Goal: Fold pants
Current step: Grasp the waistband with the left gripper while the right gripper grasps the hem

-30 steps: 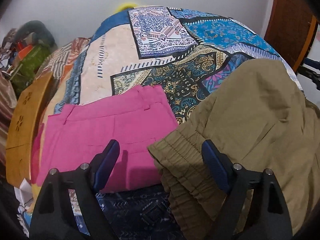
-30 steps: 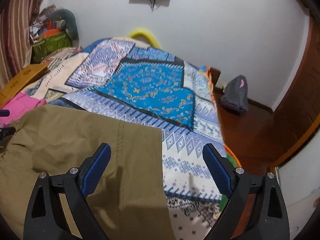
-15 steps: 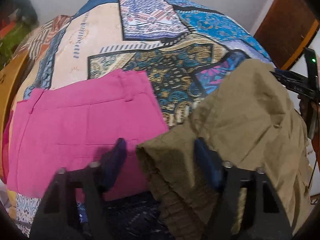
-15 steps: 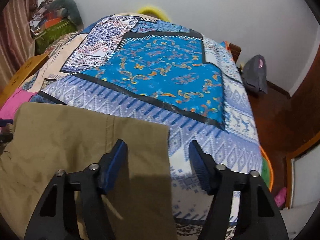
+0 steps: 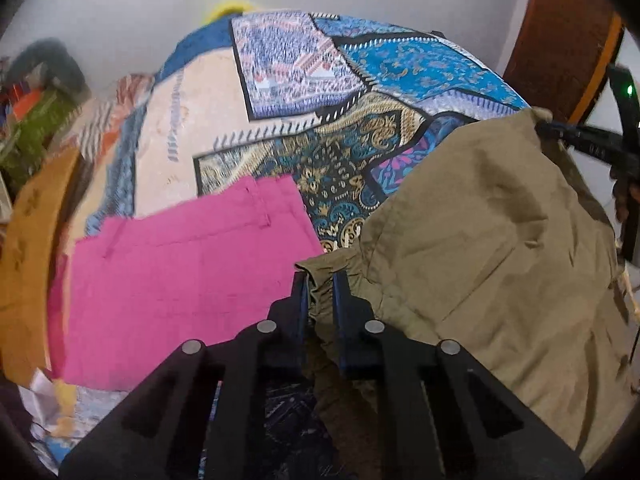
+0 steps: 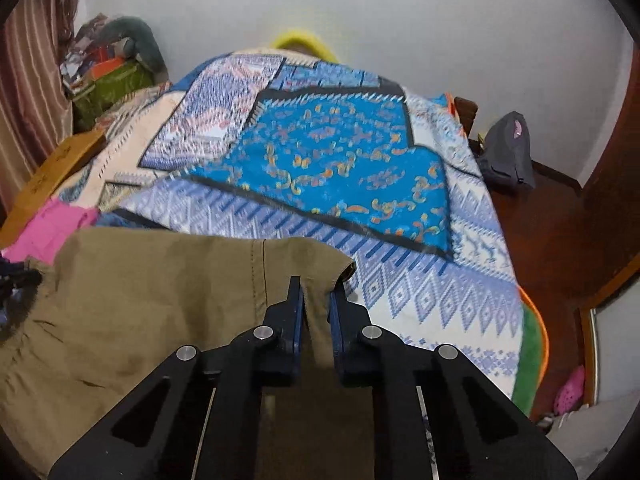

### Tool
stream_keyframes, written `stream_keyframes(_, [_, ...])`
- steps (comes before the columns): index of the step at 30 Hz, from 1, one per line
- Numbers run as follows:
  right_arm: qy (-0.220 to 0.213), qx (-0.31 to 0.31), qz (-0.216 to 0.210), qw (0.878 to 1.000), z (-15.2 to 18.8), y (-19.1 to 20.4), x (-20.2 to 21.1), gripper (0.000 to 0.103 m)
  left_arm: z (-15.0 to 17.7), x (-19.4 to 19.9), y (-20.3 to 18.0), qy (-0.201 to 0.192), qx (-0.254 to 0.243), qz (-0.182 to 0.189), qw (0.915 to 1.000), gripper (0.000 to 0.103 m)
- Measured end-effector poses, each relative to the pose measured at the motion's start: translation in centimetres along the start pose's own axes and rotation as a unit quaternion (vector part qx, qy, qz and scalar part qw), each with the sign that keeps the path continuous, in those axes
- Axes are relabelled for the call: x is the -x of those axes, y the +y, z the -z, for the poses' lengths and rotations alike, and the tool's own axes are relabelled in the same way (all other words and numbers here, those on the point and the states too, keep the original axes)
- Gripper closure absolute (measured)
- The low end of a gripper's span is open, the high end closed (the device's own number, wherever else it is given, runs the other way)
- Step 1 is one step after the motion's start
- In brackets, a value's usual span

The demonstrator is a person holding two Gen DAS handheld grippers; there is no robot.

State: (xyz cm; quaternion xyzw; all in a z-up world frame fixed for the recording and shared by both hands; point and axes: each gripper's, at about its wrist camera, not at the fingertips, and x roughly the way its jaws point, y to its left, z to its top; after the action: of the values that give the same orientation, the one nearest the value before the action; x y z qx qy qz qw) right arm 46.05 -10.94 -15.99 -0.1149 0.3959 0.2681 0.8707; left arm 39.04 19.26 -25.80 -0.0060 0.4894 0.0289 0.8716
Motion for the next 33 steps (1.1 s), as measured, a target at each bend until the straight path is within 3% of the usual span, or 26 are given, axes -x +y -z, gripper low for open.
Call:
stream_keyframes(7, [-0.037, -0.017, -0.003, 0.999, -2.1, -0.4, 4.6, 0.093, -2.1, 5.0, 0.1, -0.058, 0.008, 0.000, 0.9983, 0.094])
stream_keyframes(14, [-0.090, -0.033, -0.015, 0.995, -1.4, -0.1, 12.2, 0.093, -2.3, 11.3, -1.5, -0.098, -0.003, 0.004, 0.9952, 0.095])
stream_keyframes(24, [-0.130, -0.035, -0.025, 0.991, 2.4, 0.9, 20.3, 0.093, 2.3, 20.2, -4.1, -0.140, -0.022, 0.015, 0.9898, 0.095])
stream_keyframes(33, [-0.130, -0.028, -0.024, 0.991, 8.0, 1.6, 23.9, 0.093, 7.7, 23.4, -6.4, -0.143, -0.036, 0.020, 0.9889, 0.096])
